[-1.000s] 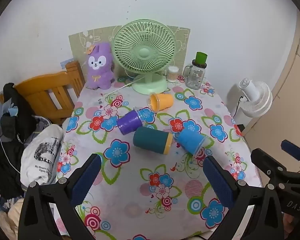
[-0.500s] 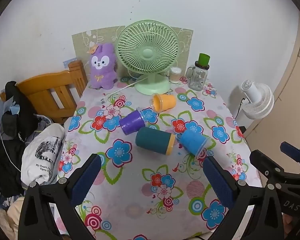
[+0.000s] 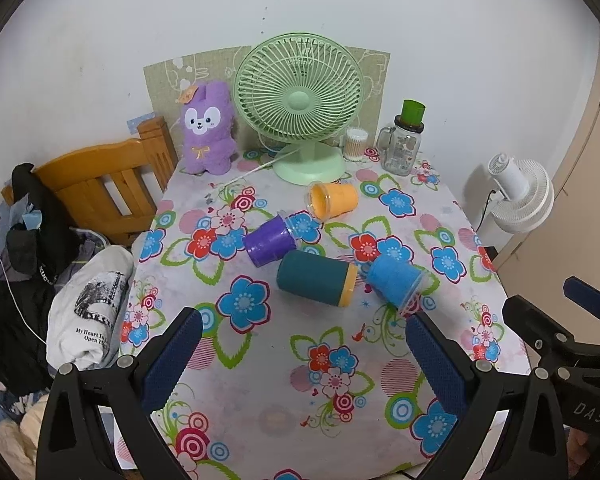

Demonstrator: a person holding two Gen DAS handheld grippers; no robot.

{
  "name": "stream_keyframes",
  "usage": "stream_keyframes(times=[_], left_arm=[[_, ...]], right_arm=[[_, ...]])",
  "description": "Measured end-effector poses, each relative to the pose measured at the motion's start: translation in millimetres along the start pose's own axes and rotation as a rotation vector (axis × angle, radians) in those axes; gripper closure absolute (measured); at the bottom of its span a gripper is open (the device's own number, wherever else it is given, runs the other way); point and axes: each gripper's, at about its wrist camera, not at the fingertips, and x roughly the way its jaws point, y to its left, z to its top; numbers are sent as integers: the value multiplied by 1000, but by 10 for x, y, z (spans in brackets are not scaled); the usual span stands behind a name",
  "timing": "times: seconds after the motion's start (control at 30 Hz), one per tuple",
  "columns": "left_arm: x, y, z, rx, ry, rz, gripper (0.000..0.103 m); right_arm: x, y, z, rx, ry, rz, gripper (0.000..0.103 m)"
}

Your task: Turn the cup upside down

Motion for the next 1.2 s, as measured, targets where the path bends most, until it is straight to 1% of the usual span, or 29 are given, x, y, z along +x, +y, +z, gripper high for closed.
stream_keyframes(times=[0.13, 0.47, 0.8, 1.07, 1.2], left_arm=[[16, 21, 10, -3, 5, -2, 0], [57, 53, 54, -13, 20, -8, 0], [127, 2, 68, -21, 39, -4, 0], [115, -42, 99, 5, 32, 18, 0], [114, -54, 110, 8, 32, 16, 0]], right_arm=[[7, 41, 31, -23, -4, -2, 0], [38, 44, 82, -22, 5, 9, 0], [38, 43, 107, -29, 3, 10, 0], [23, 51, 143, -29, -3, 9, 0], [24, 41, 142, -27, -2, 6, 0]])
